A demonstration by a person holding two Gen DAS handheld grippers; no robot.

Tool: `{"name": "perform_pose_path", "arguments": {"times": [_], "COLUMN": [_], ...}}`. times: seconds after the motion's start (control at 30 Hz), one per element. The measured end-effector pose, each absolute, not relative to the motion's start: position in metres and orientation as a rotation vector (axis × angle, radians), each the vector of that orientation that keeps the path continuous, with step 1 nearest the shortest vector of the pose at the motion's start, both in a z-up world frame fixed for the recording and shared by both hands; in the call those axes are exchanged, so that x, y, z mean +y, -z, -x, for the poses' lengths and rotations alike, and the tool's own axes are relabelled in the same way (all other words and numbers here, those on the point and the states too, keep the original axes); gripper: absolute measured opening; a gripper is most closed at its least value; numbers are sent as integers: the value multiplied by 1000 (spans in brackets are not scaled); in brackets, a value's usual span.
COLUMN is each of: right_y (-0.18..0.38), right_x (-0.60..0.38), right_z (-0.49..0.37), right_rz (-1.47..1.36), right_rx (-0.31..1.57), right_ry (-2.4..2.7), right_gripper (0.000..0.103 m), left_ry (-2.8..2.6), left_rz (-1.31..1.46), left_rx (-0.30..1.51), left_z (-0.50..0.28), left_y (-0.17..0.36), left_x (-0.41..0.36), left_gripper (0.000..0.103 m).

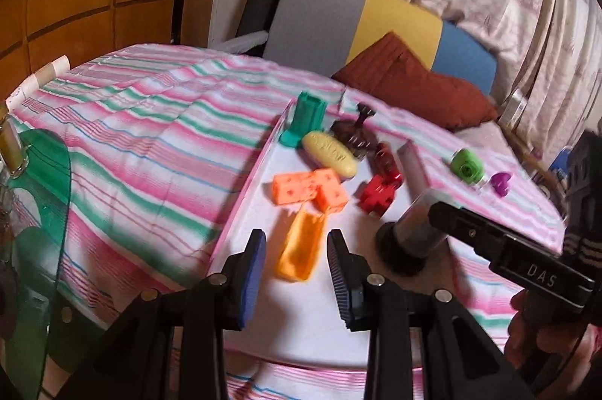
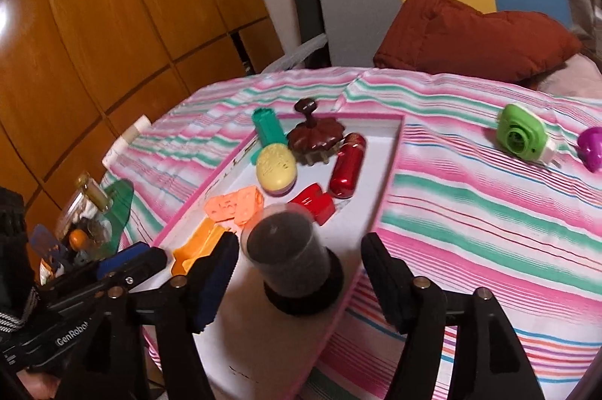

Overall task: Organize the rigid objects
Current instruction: 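Lower the grey cup into the tray and open the right tool, then withdraw both tools toward the green plug device and purple suction cup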

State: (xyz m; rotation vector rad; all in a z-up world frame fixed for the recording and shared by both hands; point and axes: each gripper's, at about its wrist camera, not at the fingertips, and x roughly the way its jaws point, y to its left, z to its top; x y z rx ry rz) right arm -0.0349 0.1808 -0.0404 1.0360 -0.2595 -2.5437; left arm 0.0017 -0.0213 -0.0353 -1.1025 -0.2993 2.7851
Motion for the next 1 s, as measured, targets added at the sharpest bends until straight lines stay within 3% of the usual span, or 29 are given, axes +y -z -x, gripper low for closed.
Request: {"name": "perform_pose_path", "arguments": {"times": [0.33,0.43,1.0], "right_y": [37,41,63], "right_x": [205,212,345], "right_z": [25,22,32], "right_rz": [-1015,-1018,-1111], "right_rx": [-341,-346,-464], "right_ry": [2568,2579,2832], "right_gripper": [71,71,71], "left_ry": [-2747,-2707,-2455], "left_rz": [1022,990,932], "left_rx": [-305,-322,-64], "left_z": [-7,-9,-3], "left_y": [24,21,-1], "left_x": [-2,7,139], "left_gripper": [35,40,40]}}
